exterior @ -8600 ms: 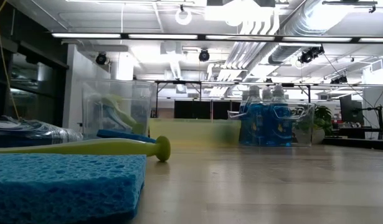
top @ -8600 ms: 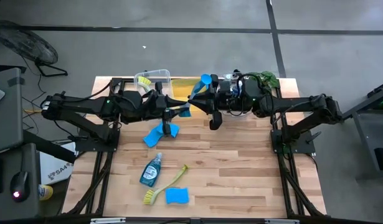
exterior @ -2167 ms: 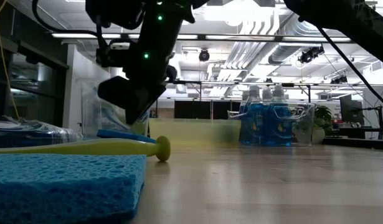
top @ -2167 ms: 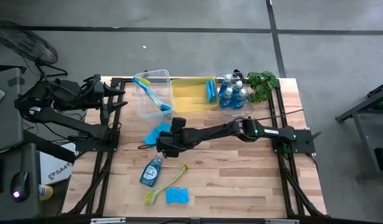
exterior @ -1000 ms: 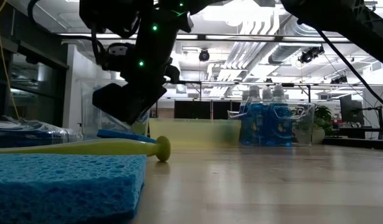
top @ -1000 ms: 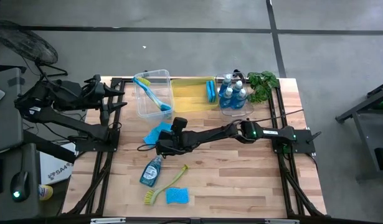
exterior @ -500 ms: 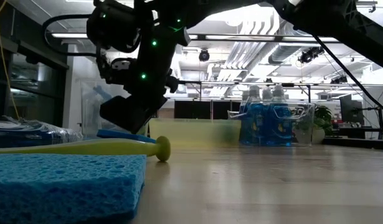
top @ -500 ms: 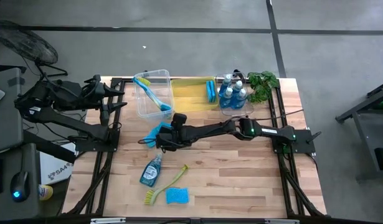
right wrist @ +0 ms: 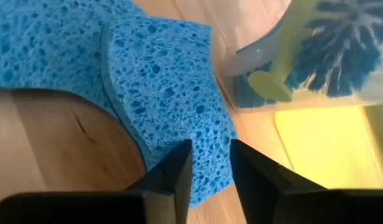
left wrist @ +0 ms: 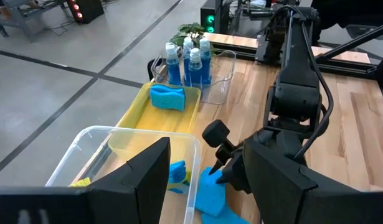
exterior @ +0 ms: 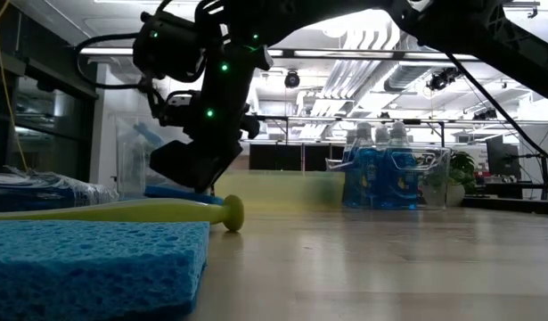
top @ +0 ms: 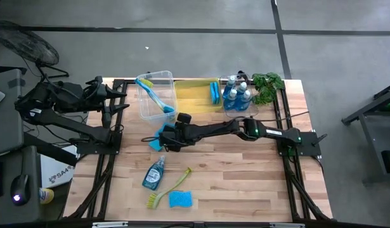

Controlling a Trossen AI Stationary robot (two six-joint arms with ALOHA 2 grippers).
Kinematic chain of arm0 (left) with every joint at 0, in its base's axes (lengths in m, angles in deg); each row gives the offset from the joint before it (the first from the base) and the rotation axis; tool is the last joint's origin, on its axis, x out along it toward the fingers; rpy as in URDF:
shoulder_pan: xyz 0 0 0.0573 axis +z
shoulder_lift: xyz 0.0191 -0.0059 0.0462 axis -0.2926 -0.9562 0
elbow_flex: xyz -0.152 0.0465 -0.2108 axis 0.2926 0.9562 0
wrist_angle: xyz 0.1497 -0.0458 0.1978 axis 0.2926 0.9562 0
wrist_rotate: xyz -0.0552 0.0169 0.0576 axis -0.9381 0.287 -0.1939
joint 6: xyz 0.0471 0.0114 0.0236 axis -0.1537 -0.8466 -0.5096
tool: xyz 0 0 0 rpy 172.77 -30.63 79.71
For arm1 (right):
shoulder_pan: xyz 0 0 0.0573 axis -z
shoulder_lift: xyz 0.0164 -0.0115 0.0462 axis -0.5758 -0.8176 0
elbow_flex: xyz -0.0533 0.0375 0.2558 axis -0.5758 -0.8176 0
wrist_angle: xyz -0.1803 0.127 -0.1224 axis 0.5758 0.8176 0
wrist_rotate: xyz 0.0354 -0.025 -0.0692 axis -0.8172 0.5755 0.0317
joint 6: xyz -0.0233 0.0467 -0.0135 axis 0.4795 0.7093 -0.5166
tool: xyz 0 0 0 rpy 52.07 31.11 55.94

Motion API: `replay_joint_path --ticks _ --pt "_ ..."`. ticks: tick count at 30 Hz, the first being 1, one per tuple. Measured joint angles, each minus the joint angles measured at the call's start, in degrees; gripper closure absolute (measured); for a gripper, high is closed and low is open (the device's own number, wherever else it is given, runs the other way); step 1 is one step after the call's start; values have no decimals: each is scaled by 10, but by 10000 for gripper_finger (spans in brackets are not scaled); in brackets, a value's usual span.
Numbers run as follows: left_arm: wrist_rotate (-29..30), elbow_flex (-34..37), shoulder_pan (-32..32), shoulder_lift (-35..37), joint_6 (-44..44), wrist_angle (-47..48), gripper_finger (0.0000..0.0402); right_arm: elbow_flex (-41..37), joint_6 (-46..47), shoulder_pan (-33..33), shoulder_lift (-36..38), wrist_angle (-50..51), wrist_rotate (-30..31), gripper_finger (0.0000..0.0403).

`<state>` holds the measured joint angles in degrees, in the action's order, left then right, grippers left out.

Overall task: Pick & Place Kitchen Sink Supplies
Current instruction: Put the blue sponge into the yellow bin

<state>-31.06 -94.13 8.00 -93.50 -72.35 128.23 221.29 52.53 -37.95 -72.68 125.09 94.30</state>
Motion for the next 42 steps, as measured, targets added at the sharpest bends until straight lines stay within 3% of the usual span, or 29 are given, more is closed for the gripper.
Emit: replay_joint_path --ticks 10,25,30,36,42 --pt "-1 0 0 0 0 0 202 0 6 -7 0 16 -13 398" --pt "-1 0 0 0 0 0 202 0 22 -32 26 42 -6 402" --pt "-2 0 0 0 0 0 202 0 18 -33 33 44 -48 402" --pt "-2 0 0 0 0 0 202 0 21 -31 33 41 -104 371" --pt "-2 0 0 0 0 0 202 0 21 -22 33 41 -94 285"
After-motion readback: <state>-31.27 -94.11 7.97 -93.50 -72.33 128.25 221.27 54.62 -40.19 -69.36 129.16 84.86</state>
